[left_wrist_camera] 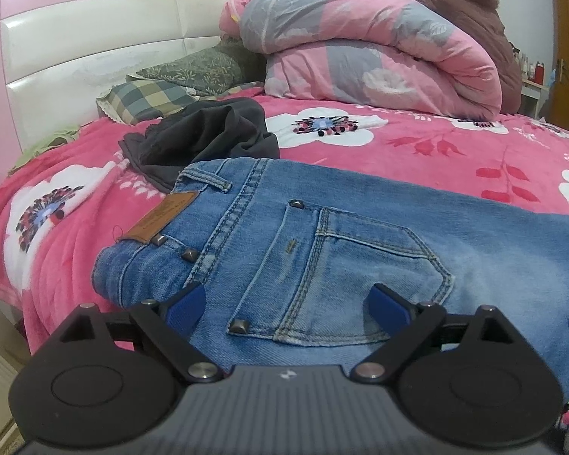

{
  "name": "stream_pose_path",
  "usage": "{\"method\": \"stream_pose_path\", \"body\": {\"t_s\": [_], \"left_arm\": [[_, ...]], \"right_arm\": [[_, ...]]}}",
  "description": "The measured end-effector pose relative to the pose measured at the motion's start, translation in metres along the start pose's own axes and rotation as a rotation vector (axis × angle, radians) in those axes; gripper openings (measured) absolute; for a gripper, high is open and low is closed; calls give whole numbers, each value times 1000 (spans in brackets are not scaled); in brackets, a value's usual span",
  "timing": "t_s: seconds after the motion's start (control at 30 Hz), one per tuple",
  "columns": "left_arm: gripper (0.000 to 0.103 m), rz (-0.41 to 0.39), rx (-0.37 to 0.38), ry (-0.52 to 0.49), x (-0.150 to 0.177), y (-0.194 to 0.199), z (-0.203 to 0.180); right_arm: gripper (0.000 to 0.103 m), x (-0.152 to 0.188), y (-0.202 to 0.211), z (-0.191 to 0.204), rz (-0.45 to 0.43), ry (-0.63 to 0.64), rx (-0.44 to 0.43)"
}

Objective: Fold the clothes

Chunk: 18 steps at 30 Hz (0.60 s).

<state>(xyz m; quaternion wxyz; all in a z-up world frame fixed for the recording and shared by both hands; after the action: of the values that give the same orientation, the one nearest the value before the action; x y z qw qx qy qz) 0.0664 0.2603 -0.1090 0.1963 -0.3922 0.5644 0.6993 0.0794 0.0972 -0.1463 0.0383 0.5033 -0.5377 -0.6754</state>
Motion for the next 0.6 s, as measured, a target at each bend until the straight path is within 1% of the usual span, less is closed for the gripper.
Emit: {"method": "stream_pose_path", "body": {"t_s": [0.07,0.13,0.23,0.3,0.37,0.43,0.47,0.53,0.6], "left_arm": [[94,-3,2,-4,0,0,0],[95,-12,12,4,0,2,1],[95,-36,41,47,-2,13,5],[99,-81,39,68,-6,28,7],[102,-136,27,74,-11,44,7],[103,-167,33,51,-17,54,-4],[103,-170,54,36,-20,57,-13],[103,-157,124,-2,-24,58,-40],[103,-140,185,-52,-25,57,-71]], "right_arm": [[99,15,13,15,-14,47,-7],[97,19,34,16,-21,55,-53],[98,2,62,-15,-109,-21,-23],[98,-12,69,-47,-169,-75,44],[98,-18,63,-82,-202,-160,83],[98,-9,50,-112,-205,-211,125],[98,1,41,-125,-191,-233,135],[98,30,24,-141,-139,-295,120],[99,66,27,-143,-132,-321,101]]}}
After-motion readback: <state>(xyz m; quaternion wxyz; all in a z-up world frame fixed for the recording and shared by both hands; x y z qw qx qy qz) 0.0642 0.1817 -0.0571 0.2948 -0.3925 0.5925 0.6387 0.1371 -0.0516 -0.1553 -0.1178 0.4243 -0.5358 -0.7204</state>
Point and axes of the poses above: each gripper's, at about its wrist camera, not at the fingertips, and y roughly against the way its jaws point, z to its left, x to its underside, the point moved 7 cm from there along -y, roughly the way its jaws point, and after that the axes turned 3 degrees about z, right-handed, at the moved point
